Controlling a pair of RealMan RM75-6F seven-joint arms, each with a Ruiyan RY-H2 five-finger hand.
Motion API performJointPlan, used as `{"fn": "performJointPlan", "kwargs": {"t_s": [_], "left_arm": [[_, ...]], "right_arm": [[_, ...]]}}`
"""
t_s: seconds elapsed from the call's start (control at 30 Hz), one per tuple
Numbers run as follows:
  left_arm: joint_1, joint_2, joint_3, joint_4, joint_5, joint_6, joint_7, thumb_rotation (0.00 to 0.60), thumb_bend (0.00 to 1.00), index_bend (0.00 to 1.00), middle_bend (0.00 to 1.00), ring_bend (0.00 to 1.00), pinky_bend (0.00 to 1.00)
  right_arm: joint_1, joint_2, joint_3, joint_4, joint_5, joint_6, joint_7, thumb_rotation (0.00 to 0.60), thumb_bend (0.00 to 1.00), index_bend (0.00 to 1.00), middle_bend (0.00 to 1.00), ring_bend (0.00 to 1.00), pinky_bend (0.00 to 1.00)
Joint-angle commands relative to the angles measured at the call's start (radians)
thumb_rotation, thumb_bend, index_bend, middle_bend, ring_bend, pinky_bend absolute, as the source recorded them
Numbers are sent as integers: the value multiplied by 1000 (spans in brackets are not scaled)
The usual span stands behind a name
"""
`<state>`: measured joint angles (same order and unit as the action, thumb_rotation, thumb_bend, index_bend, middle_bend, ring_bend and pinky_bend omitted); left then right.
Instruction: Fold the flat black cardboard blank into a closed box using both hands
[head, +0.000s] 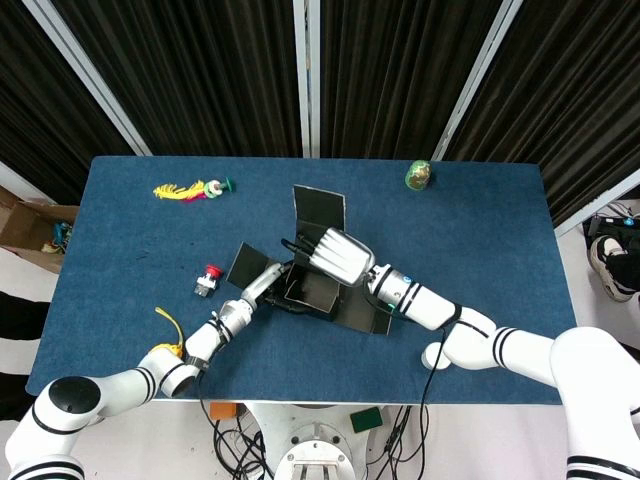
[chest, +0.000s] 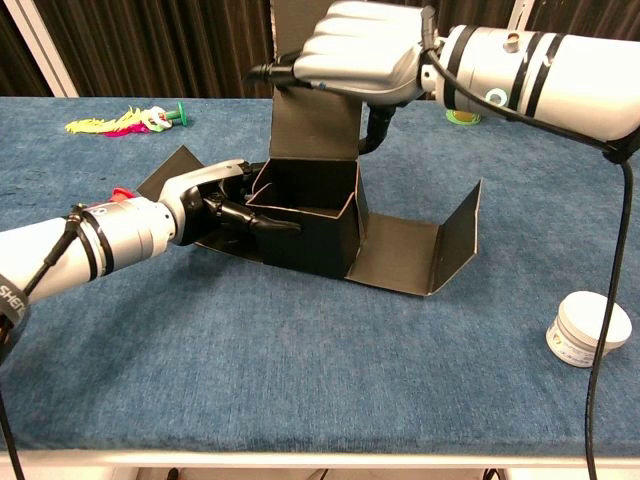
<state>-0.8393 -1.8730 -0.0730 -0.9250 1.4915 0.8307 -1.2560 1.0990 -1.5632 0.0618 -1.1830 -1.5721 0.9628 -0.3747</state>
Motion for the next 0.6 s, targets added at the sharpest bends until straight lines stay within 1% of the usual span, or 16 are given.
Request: {"fn": "performJointPlan", "kwargs": {"t_s": [0.03, 0.3, 0.5, 0.6], "left_arm": [[10, 18, -7, -26, -15, -1, 24, 600, 11, 319, 317, 594, 881], [29, 58, -24, -84, -57, -11, 140, 600, 11, 322, 323, 596, 882], [40, 74, -33, -116, -85, -12, 290, 600, 11, 321, 323, 596, 883], [42, 77, -42, -137, -104, -26, 322, 600, 11, 319, 320, 596, 883]], "right_arm": [[-21, 12, 13, -16, 17, 15, 19, 600, 327, 0, 120, 820, 896], [-69, 14, 28, -32, 75, 6, 73, 600, 329, 0, 134, 821, 895], [-93, -12, 41, -19, 141, -47, 129, 600, 334, 0, 157, 821, 895], [-92, -31, 52, -4, 174, -85, 152, 600, 335, 0, 162, 821, 895]]}}
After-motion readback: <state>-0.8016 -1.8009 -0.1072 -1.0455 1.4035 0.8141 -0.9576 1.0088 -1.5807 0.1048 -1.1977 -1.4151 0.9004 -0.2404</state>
